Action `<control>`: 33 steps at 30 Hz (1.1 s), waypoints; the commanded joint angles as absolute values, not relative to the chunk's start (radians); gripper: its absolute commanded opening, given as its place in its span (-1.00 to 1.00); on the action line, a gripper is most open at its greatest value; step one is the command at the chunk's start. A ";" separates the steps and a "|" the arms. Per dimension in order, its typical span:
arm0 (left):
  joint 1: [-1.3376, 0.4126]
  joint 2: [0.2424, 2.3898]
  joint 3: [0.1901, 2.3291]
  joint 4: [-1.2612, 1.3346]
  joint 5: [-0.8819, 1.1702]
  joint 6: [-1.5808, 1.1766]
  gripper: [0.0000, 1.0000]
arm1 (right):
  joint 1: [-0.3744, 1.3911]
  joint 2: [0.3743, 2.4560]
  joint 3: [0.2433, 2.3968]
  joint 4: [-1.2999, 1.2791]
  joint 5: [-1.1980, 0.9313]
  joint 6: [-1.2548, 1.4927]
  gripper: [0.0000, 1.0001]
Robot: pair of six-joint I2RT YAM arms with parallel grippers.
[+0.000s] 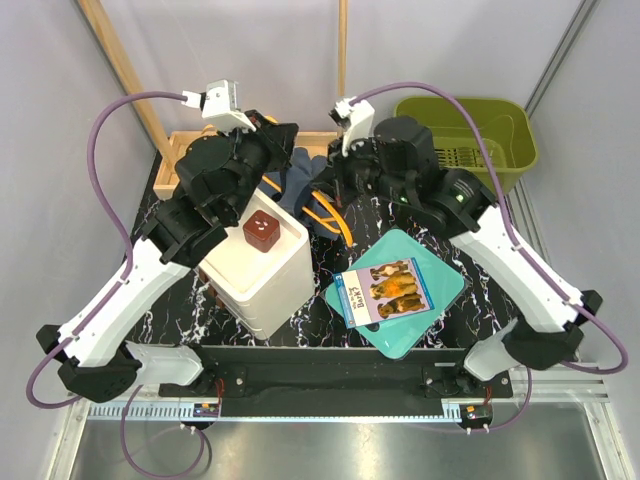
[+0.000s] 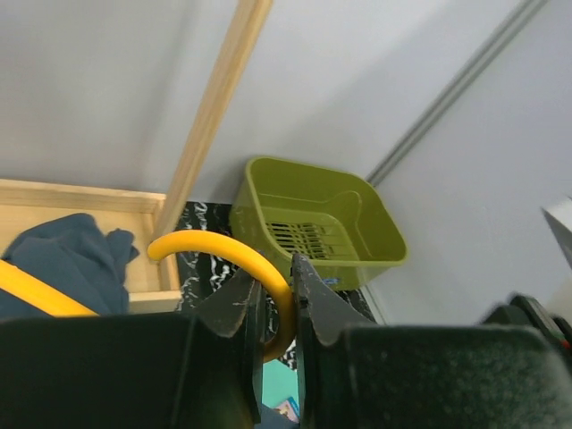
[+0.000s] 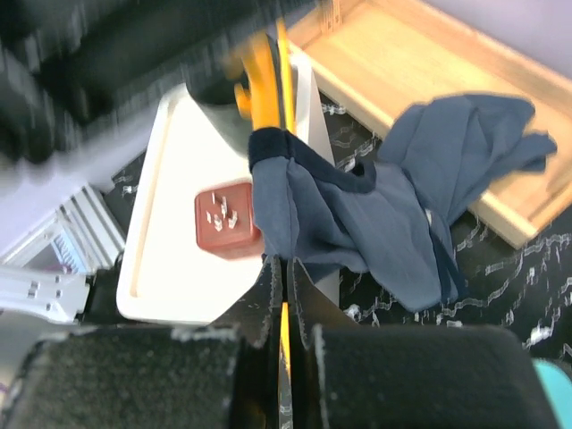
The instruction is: Remove the tank top from the hanger
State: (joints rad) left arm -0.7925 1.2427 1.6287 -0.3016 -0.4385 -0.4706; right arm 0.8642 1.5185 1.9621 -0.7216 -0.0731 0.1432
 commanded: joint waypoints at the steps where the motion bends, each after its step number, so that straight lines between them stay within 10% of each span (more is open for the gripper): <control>1: -0.793 1.232 1.701 -0.276 -0.589 -0.416 -1.00 | 0.864 1.340 1.832 -0.649 -0.049 0.181 -1.00; 18: -0.793 1.266 1.848 -0.157 -0.801 -0.325 -1.00 | 0.867 1.123 1.601 -0.615 0.256 0.229 -1.00; 33: -0.793 1.022 1.720 -0.244 -0.710 -0.206 -1.00 | 0.783 1.720 2.590 -0.589 0.485 -0.135 -1.00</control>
